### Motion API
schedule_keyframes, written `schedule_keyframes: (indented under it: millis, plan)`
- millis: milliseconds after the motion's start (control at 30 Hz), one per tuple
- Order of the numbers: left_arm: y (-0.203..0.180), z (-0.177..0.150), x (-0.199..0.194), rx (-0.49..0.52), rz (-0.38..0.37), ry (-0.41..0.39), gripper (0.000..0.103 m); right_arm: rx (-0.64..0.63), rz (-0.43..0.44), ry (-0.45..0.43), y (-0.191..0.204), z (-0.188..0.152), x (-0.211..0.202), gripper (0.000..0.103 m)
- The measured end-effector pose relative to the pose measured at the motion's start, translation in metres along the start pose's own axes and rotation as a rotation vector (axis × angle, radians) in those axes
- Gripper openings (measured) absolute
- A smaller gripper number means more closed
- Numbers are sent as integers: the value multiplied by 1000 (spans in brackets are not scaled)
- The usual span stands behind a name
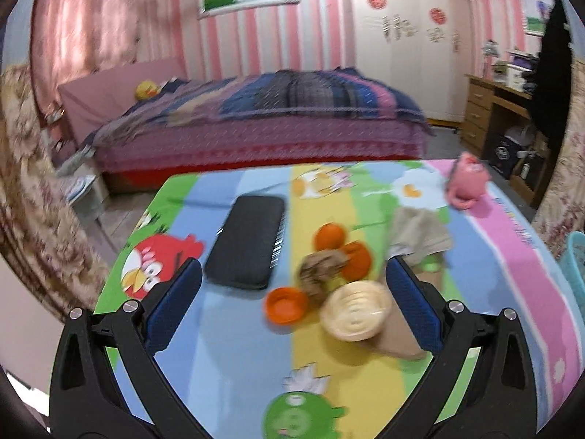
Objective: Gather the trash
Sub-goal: 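Move both tools back over the items on the mat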
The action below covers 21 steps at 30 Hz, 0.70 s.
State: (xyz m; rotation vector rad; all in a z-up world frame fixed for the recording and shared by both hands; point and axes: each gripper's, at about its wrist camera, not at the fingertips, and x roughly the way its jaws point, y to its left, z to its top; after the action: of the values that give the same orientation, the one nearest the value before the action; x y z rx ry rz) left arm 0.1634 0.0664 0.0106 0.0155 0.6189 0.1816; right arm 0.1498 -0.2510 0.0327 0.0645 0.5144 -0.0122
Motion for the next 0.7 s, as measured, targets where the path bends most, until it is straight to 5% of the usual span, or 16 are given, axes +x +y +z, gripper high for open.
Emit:
schedule_keyframes:
  millis: [200,500,700]
  plan:
    - [18,-9,16,-82,-31,40,97,-19,9,46,10,-14,26,98]
    - [-53,-31,31,82,-85,104,97,16,2,72,4,-19,40,98]
    - [-52,-35,47,15,-129,177,89,4,6,68,6,-18,39,98]
